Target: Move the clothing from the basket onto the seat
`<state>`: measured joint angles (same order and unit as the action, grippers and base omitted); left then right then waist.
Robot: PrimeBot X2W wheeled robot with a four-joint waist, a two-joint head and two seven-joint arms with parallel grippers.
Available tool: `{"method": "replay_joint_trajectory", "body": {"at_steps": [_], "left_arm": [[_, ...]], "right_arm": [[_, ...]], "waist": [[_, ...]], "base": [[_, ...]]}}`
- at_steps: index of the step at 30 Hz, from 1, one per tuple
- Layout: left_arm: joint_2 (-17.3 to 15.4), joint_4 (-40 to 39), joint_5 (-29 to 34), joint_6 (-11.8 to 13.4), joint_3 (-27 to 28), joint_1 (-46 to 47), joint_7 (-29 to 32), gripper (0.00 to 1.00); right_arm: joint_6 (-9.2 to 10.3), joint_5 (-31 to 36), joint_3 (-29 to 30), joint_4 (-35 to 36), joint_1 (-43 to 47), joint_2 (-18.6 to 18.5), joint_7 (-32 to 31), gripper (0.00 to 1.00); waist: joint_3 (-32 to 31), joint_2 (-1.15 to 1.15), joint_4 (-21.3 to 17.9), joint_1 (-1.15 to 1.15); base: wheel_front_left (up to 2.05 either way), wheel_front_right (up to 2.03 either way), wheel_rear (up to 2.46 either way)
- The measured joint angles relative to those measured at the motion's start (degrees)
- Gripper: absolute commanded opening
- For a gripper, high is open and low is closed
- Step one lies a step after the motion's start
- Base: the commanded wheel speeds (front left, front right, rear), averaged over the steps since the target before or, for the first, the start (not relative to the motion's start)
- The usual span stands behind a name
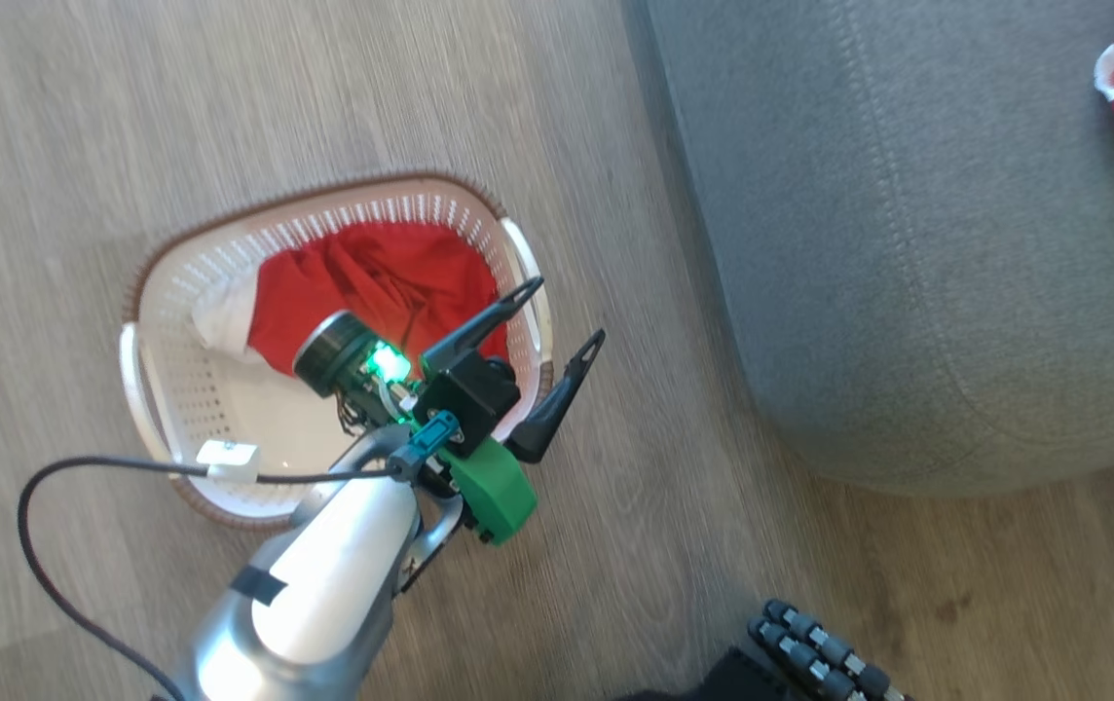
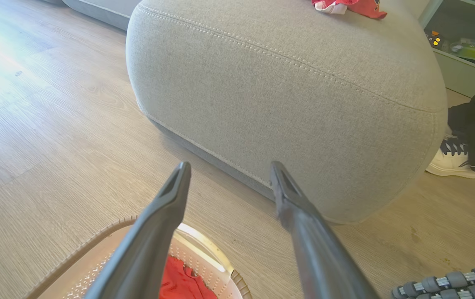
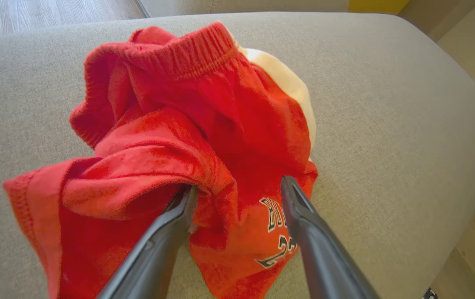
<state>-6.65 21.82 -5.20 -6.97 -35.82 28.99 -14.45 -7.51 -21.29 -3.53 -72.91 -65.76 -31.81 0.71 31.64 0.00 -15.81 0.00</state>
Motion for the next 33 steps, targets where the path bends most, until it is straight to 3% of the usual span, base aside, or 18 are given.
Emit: {"method": "replay_joint_trajectory", "body": {"at_steps": [11, 22, 28, 33], "left_arm": [[2.05, 0.46, -1.19, -0.44, 0.66, -5.20, 0.00, 1.00], [2.98, -0.54, -2.46, -0.44, 2.80, -10.84, 0.00, 1.00], [3.27, -1.44, -2.56, -0.44, 4.68, -13.50, 0.00, 1.00], [3.45, -2.35, -3.07, -0.45, 5.91, -15.57, 0.00, 1.00]], "right_arm": [[0.00, -5.20, -8.05, 5.19, 3.07, -3.32, -1.34, 1.00], [0.00, -12.57, -14.03, 13.24, 7.74, -5.23, 10.26, 1.00], [0.01, -17.12, -13.35, 19.63, 11.22, -5.90, 13.59, 1.00], [0.01, -16.96, -7.28, 31.97, 15.37, -5.25, 13.76, 1.00]], "waist": [[-8.85, 0.00, 0.29, 0.00], [-18.17, 0.00, 0.81, 0.00], [-21.54, 0.00, 1.97, 0.00], [-23.38, 0.00, 3.86, 0.00]], "base": [[0.00, 0.00, 0.00], [0.00, 0.00, 0.00], [0.00, 0.00, 0.00], [0.00, 0.00, 0.00]]}}
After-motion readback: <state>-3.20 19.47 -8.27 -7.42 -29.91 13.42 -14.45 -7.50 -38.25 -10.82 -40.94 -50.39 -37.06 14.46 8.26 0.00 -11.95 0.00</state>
